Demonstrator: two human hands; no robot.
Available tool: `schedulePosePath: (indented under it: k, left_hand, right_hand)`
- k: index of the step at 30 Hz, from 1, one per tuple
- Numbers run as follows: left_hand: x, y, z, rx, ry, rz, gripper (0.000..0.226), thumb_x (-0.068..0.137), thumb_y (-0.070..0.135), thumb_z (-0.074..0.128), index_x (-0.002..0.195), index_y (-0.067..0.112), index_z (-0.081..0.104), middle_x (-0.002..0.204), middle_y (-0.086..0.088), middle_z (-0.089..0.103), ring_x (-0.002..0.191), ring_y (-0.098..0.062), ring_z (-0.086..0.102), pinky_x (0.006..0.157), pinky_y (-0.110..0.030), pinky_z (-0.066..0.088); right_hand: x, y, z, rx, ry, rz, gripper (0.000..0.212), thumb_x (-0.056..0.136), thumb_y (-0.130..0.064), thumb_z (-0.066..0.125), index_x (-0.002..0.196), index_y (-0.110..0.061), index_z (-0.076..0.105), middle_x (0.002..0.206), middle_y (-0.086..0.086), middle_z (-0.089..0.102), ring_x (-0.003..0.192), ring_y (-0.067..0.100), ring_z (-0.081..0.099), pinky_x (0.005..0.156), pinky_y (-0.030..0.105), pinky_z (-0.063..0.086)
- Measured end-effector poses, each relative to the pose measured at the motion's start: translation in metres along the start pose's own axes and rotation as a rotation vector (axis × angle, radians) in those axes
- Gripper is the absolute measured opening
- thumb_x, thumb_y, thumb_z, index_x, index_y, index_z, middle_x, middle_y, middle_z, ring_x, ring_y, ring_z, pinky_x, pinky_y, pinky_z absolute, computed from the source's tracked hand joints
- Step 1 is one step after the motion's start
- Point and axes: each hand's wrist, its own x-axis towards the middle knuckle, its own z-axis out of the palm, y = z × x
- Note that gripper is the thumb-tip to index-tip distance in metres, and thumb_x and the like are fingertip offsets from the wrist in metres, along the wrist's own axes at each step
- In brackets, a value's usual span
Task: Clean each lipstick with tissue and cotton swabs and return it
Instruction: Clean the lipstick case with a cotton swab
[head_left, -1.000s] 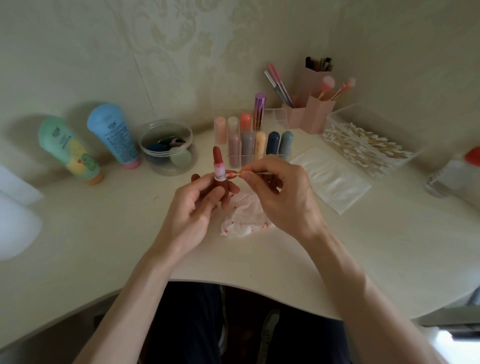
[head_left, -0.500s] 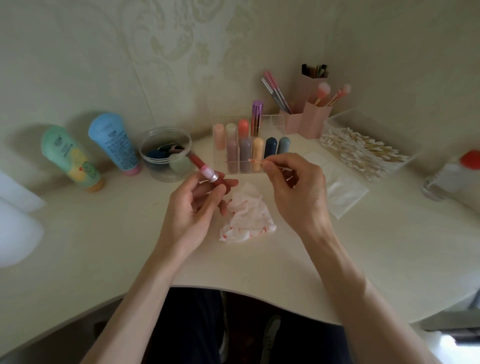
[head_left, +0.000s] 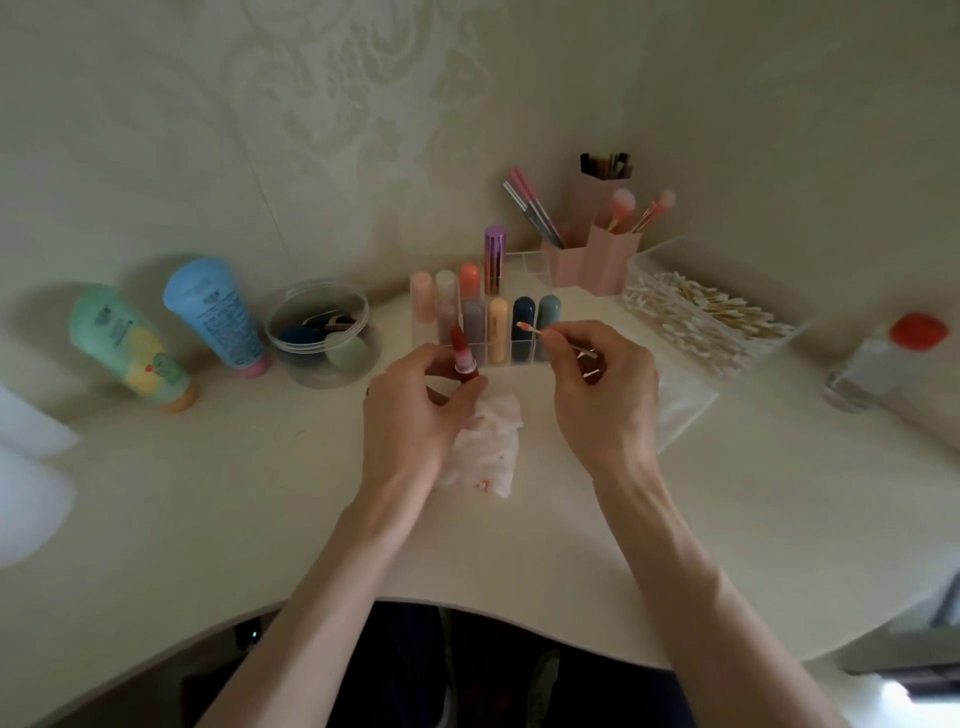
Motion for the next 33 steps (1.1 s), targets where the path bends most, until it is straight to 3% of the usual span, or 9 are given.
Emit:
schedulePosePath:
  k: [2, 5, 9, 13, 17, 21, 25, 33]
  left_hand:
    - [-0.002, 0.004, 0.008, -0.069, -0.034, -0.050, 0.008, 0.089, 0.027, 0.080, 0.092, 0.028, 0.072, 0.075, 0.012, 0.073, 0.063, -0.006, 0.068, 0.059, -0.012, 0.046]
    - [-0.005, 0.011, 0.019, -0.112, -0.109, -0.050, 0.009, 0.089, 0.027, 0.081, 0.094, 0.024, 0.074, 0.079, 0.011, 0.076, 0.068, 0.001, 0.070, 0.066, -0.009, 0.050]
    - [-0.006, 0.014, 0.024, -0.276, -0.174, -0.081, 0.014, 0.087, 0.023, 0.083, 0.098, 0.023, 0.075, 0.087, 0.011, 0.078, 0.069, -0.010, 0.075, 0.071, -0.027, 0.061]
    - [0.004, 0.005, 0.015, -0.064, -0.085, 0.010, 0.015, 0.087, 0.031, 0.082, 0.100, 0.032, 0.075, 0.088, 0.023, 0.073, 0.071, 0.003, 0.067, 0.068, -0.013, 0.050]
    - [0.009, -0.001, 0.008, 0.113, -0.073, 0.023, 0.016, 0.087, 0.037, 0.080, 0.103, 0.037, 0.076, 0.089, 0.022, 0.073, 0.066, 0.001, 0.063, 0.072, -0.028, 0.049]
    - [0.008, -0.002, 0.010, 0.166, -0.042, 0.083, 0.019, 0.088, 0.034, 0.079, 0.107, 0.033, 0.076, 0.090, 0.015, 0.074, 0.068, 0.001, 0.060, 0.073, -0.031, 0.052]
    - [0.010, -0.004, 0.015, 0.208, -0.021, 0.102, 0.020, 0.086, 0.033, 0.081, 0.104, 0.031, 0.075, 0.090, 0.012, 0.076, 0.074, -0.014, 0.067, 0.078, -0.039, 0.057]
    - [0.012, -0.006, 0.019, 0.232, 0.023, 0.099, 0.020, 0.084, 0.037, 0.081, 0.102, 0.029, 0.076, 0.093, 0.010, 0.077, 0.081, -0.020, 0.070, 0.080, -0.042, 0.056]
  right_hand:
    - [0.001, -0.001, -0.001, 0.039, 0.066, 0.006, 0.009, 0.100, -0.015, 0.070, 0.099, -0.018, 0.078, 0.087, -0.015, 0.073, 0.077, -0.001, 0.063, 0.069, 0.010, 0.043]
    - [0.001, -0.004, -0.003, 0.081, 0.169, 0.003, 0.009, 0.101, -0.017, 0.069, 0.102, -0.018, 0.078, 0.089, -0.015, 0.073, 0.081, 0.002, 0.066, 0.071, 0.011, 0.045]
    - [0.003, -0.005, -0.005, 0.122, 0.244, 0.018, 0.008, 0.101, -0.019, 0.069, 0.101, -0.021, 0.077, 0.088, -0.014, 0.073, 0.077, 0.002, 0.064, 0.071, 0.015, 0.047]
    - [0.002, -0.005, -0.005, 0.121, 0.230, 0.028, 0.007, 0.101, -0.020, 0.070, 0.101, -0.021, 0.077, 0.087, -0.016, 0.072, 0.078, 0.002, 0.064, 0.071, 0.013, 0.047]
    - [0.000, -0.007, -0.002, 0.107, 0.201, 0.017, 0.008, 0.100, -0.019, 0.070, 0.102, -0.020, 0.077, 0.088, -0.016, 0.072, 0.079, 0.002, 0.064, 0.070, 0.011, 0.045]
    - [0.000, -0.005, -0.002, 0.103, 0.173, 0.022, 0.008, 0.100, -0.019, 0.070, 0.102, -0.020, 0.078, 0.089, -0.014, 0.074, 0.082, 0.006, 0.067, 0.072, 0.012, 0.046]
    - [0.000, -0.004, -0.001, 0.088, 0.146, 0.025, 0.010, 0.101, -0.018, 0.069, 0.104, -0.018, 0.079, 0.090, -0.013, 0.075, 0.083, 0.004, 0.067, 0.072, 0.011, 0.047]
    - [0.000, -0.003, 0.000, 0.093, 0.123, 0.041, 0.010, 0.101, -0.020, 0.069, 0.105, -0.019, 0.079, 0.091, -0.012, 0.075, 0.081, 0.004, 0.067, 0.071, 0.011, 0.046]
